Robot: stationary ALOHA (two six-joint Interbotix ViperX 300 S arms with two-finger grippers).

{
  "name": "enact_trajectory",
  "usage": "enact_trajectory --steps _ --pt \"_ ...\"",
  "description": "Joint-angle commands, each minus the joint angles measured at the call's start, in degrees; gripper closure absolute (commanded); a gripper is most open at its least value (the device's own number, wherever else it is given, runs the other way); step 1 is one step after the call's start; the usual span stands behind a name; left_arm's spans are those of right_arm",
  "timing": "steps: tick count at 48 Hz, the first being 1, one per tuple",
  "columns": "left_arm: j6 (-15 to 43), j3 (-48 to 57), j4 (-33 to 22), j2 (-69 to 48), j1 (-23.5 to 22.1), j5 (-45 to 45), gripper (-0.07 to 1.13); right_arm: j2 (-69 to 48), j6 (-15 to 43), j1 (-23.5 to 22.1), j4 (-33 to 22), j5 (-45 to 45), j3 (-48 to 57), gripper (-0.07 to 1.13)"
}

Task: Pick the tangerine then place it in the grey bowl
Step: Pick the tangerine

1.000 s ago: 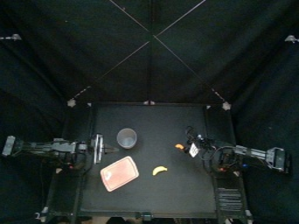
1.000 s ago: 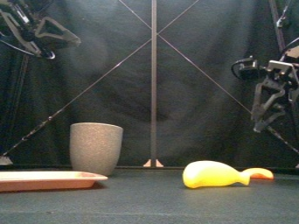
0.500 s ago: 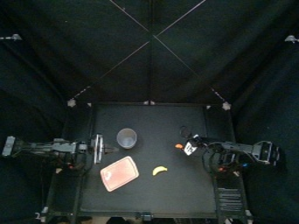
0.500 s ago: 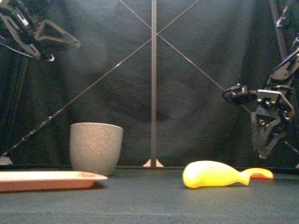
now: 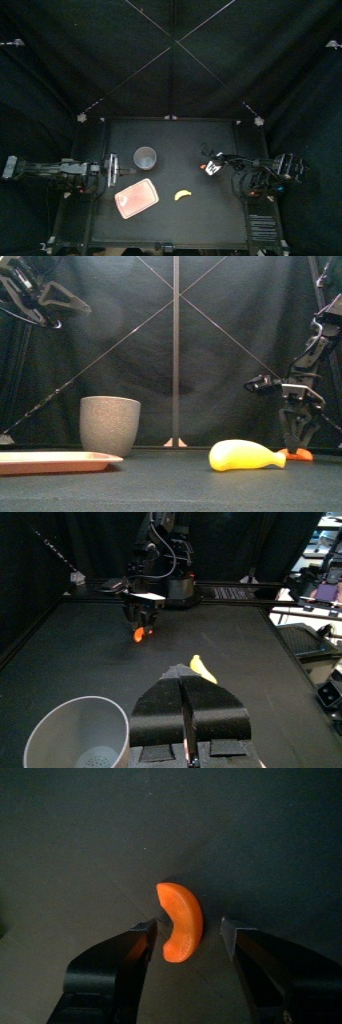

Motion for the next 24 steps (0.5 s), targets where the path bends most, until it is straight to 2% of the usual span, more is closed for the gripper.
enact_trajectory --steps 1,6,16,24 --pt "-0.1 -0.7 -0.1 0.3 0.0 -0.7 0.99 -0.4 -0.1 -0.3 -0.2 -0.3 -1.0 0.17" --pt "-0.1 -0.7 -0.1 0.3 0.0 -1.1 0.99 -0.4 -0.1 -0.3 0.1 -0.2 -1.0 0.21" --pt "-0.1 -0.7 -0.2 0.3 -0.2 -1.3 0.99 -0.4 -0.1 -0.3 -0.1 -0.2 -0.8 0.37" --pt "-0.2 -0.7 -0.2 0.3 -0.3 -1.4 0.99 -0.4 -0.1 -0.3 -0.2 -0.3 -0.7 0.44"
